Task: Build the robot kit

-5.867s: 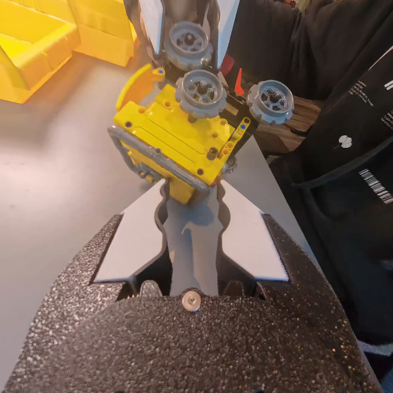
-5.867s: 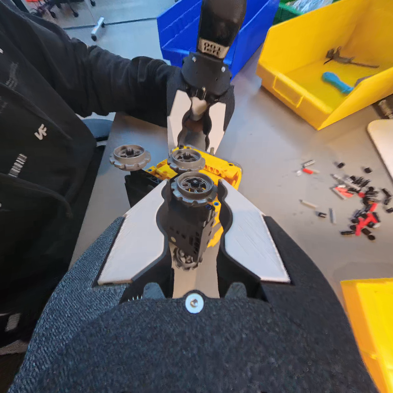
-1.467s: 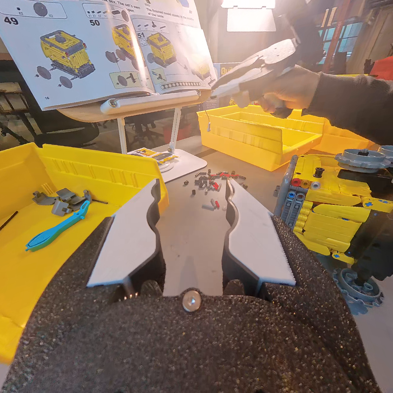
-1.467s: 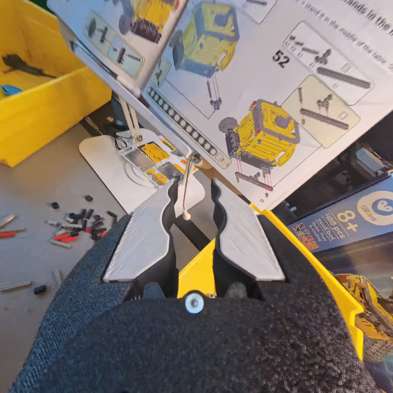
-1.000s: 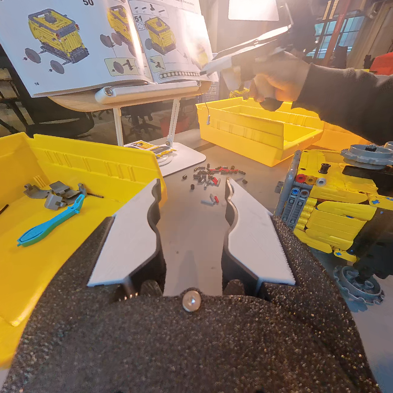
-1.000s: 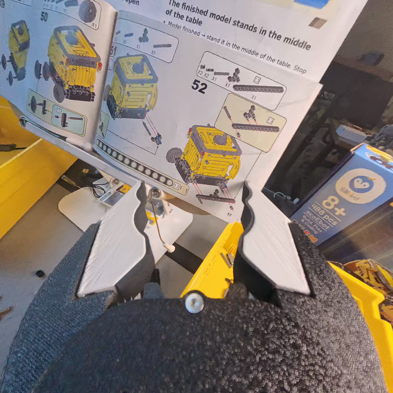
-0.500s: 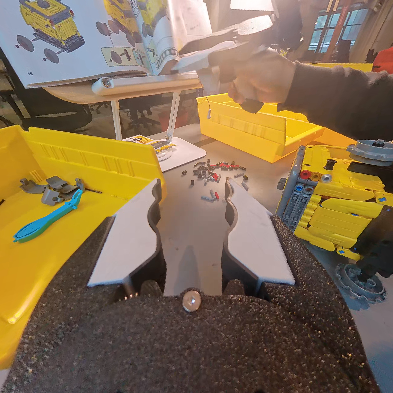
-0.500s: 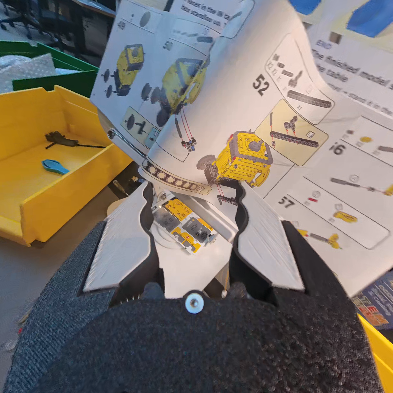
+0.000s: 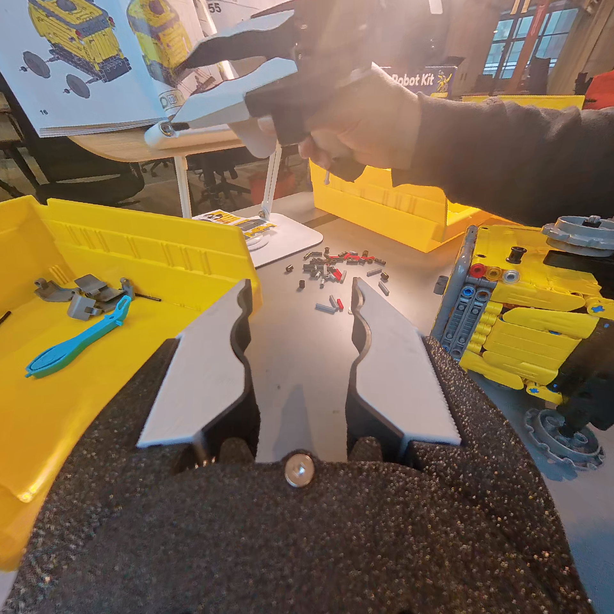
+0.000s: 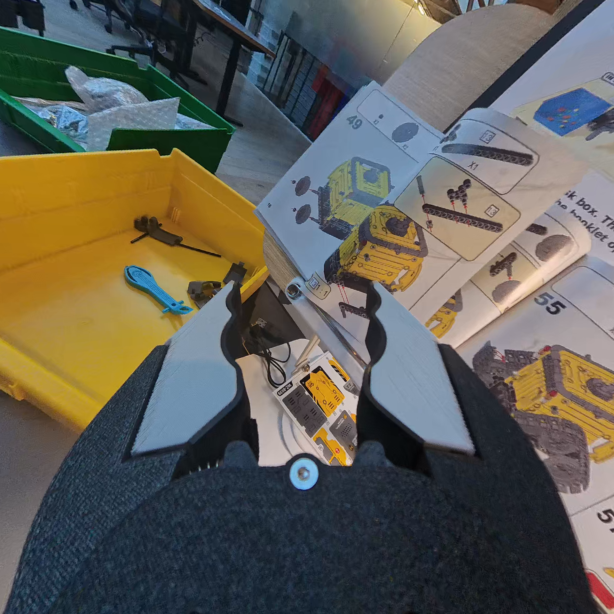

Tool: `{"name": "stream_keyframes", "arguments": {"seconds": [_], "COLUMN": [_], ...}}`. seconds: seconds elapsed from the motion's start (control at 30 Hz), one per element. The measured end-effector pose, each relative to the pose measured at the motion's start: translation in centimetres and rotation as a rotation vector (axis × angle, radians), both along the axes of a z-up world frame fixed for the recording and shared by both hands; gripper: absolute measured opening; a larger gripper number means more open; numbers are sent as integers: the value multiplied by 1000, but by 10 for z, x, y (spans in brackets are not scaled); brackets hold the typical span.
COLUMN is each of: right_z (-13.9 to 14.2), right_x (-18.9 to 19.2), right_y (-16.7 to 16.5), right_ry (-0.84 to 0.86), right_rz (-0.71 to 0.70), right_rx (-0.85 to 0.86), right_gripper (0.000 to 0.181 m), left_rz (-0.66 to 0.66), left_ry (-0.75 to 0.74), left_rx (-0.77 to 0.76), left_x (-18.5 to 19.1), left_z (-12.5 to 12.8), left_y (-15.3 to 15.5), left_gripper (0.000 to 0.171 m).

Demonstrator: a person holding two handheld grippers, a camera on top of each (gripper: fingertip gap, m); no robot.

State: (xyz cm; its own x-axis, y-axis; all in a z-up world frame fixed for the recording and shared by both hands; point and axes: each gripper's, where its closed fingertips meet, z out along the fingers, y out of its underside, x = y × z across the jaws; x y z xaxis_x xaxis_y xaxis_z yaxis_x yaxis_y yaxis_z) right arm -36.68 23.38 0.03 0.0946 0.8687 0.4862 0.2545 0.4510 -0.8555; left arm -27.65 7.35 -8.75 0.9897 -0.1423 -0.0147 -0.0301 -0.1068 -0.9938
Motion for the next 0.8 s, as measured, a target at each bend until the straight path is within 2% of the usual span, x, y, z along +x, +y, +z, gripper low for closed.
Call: {"name": "stream_keyframes", "arguments": {"seconds": [0.43,0.8], "right_z": [-4,-15], "right_x": [-7,-3], "right_y": [-17,-48], "right_ry": [9,1], "right_rz": [51,159], "right_rx": [-38,1], "right_gripper": [75,75], "left_rz": [-12,-12], "left_ry": [-7,-12], "left_rx": [-7,-9], "left_x": [2,1], "left_z": [-1,-1], "left_y": [1,1], "left_gripper": [58,58]}}
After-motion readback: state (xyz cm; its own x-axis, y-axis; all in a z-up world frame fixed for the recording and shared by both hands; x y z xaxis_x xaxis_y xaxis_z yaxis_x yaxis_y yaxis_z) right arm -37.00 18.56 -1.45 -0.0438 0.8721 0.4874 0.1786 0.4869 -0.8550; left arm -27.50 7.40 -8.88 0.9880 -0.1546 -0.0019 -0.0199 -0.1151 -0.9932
